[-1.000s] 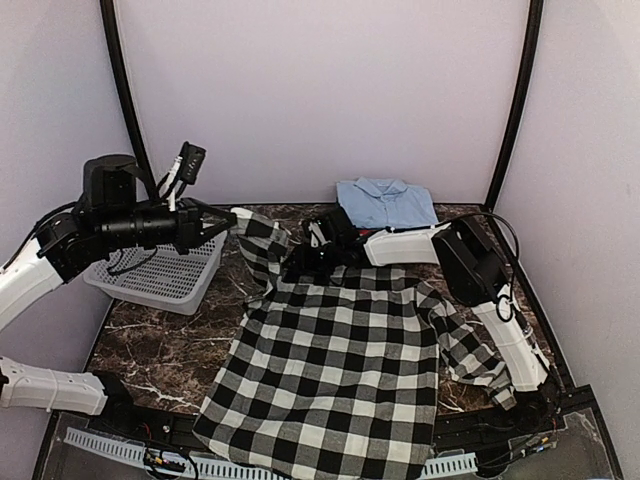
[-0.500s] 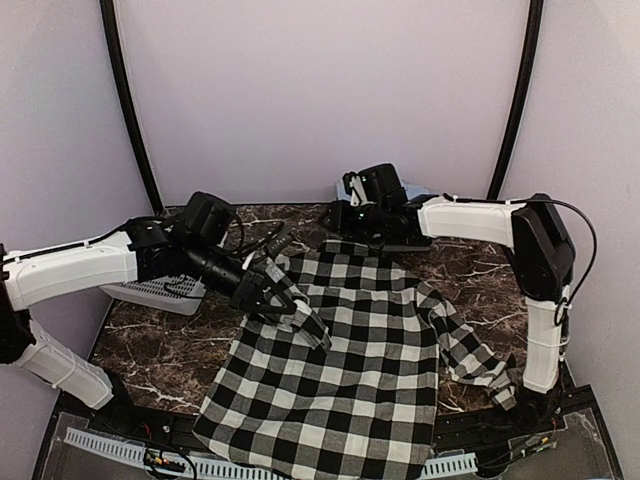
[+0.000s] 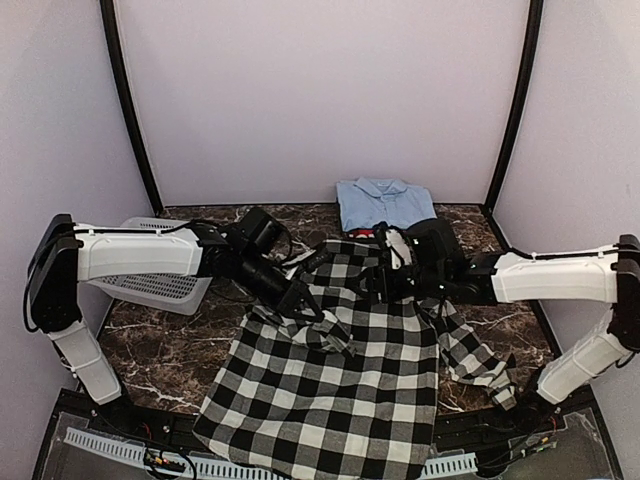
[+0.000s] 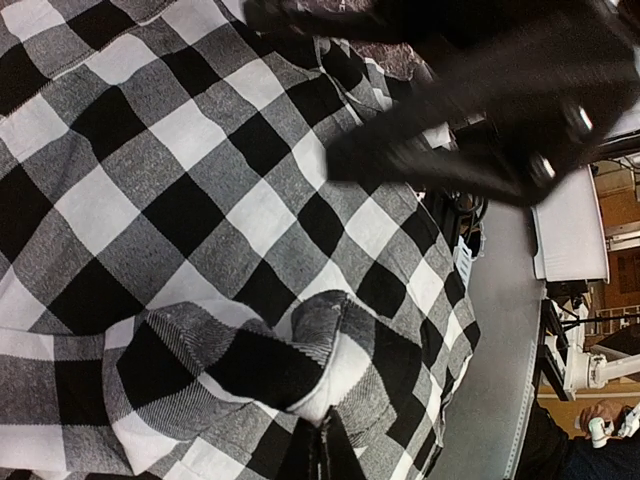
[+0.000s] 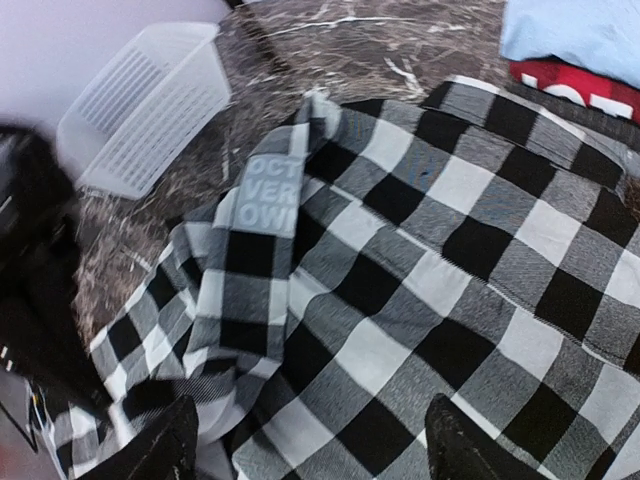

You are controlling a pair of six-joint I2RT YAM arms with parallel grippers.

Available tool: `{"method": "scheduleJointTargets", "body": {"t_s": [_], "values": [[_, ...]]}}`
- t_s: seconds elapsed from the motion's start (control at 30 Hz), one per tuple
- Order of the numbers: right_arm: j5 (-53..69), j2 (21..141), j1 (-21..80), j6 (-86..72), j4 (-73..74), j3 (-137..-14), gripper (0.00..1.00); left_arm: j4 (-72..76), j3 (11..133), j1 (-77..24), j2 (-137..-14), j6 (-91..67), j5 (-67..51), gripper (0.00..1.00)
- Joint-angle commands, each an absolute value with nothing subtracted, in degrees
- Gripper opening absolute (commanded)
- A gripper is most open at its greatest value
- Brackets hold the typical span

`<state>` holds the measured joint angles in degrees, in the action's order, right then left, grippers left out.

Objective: Fold and stack the long sleeve shirts
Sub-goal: Pass from the left arm to the right

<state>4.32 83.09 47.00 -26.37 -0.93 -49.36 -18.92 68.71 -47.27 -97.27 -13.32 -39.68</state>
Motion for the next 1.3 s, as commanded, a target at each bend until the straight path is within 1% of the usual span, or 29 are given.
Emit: {"method": "scheduleJointTargets", "body": {"t_s": [0.0, 0.1, 0.3, 0.5, 0.6, 0.67, 0.77, 0.8, 0.83, 0.87, 0.9, 0.93, 0.97, 1.0, 1.1, 1.27], "values": [[0.2, 75.0, 52.23, -21.46, -4.55, -44.09, 0.79, -19.74, 73.02, -47.46, -98.79, -13.64, -38.12, 0.0], [-3.9, 73.26, 56.3, -19.92, -3.65, -42.79, 0.84, -20.39, 74.58, -47.43, -100.12, -13.73, -38.29, 0.0], [-10.11, 77.24, 61.44, -17.77, 0.45, -46.89, 0.89, -20.7, 76.18, -47.41, -100.99, -14.33, -38.04, 0.0], [-15.41, 82.87, 65.86, -15.87, 4.72, -51.8, 0.89, -20.86, 77.24, -47.46, -101.65, -14.66, -38.34, 0.0], [-16.04, 84.72, 65.92, -16.58, 4.91, -52.84, 0.86, -20.91, 77.52, -47.42, -101.92, -14.78, -38.55, 0.0], [-17.82, 86.63, 65.92, -17.54, 6.03, -53.87, 0.8, -20.92, 77.87, -47.41, -101.83, -14.84, -38.15, 0.0], [-21.5, 89.33, 65.76, -19.01, 9.32, -56.3, 0.64, -20.87, 78.18, -47.46, -101.26, -14.85, -36.72, 0.0], [-22.66, 90.05, 65.56, -19.82, 10.33, -56.85, 0.55, -20.75, 78.26, -47.46, -101.21, -15.03, -36.01, 0.0], [-23.2, 90.61, 65.09, -20.65, 11.07, -57.24, 0.43, -20.83, 78.33, -47.44, -101.04, -15.07, -35.54, 0.0], [-23.39, 91.02, 64.44, -21.62, 11.52, -57.58, 0.28, -21.05, 78.49, -47.41, -101.06, -15.24, -34.7, 0.0], [-23.42, 91.39, 63.71, -22.68, 11.86, -57.83, 0.15, -21.2, 78.58, -47.38, -101.03, -15.35, -34.09, 0.04], [-23.24, 91.83, 62.8, -24.1, 12.13, -58.16, 0.04, -21.49, 78.77, -47.38, -100.96, -15.75, -32.32, 0.1], [-23.2, 92.36, 61.9, -25.13, 12.74, -58.61, 0.0, -21.65, 78.85, -47.33, -100.58, -16.18, -31.01, 0.22], [-23.18, 93.02, 60.7, -26.03, 13.35, -59.16, 0.0, -21.91, 78.97, -47.26, -100.3, -17.14, -27.92, 0.25], [-22.41, 95.82, 56.5, -28.33, 14.59, -61.18, 0.0, -23.11, 79.18, -45.61, -97.97, -20.35, -21.59, 0.39], [-16.87, 102.72, 47.67, -29.91, 12.66, -64.13, 0.0, -29.33, 78.27, -42.25, -92.91, -25.88, -11.85, 0.44]]}}
